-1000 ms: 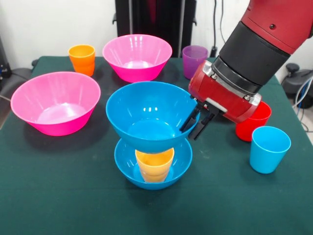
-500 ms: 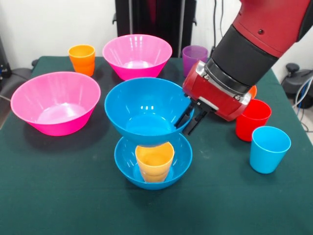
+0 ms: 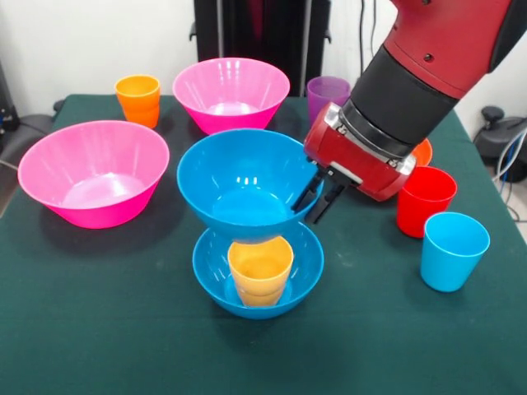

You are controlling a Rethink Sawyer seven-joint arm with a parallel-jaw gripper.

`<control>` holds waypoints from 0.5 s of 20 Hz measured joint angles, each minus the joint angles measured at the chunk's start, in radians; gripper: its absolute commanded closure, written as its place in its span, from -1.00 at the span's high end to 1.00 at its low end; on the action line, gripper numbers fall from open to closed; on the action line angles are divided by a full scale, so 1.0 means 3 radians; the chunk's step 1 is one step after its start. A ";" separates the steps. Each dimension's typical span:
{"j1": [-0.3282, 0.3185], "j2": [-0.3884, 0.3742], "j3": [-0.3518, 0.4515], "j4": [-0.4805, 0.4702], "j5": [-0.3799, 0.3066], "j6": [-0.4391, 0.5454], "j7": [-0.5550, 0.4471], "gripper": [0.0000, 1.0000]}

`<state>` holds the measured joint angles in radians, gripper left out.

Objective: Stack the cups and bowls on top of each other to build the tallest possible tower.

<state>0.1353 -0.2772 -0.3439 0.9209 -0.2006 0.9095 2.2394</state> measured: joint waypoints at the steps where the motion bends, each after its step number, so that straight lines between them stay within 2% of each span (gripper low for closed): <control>1: 0.0000 -0.0008 0.0005 0.0003 0.0000 -0.0019 0.0000 -1.00; 10: 0.0015 -0.0043 0.0020 0.0007 -0.0002 -0.0324 0.0000 -1.00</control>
<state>0.1397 -0.2901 -0.3379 0.9229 -0.2012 0.8122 2.2394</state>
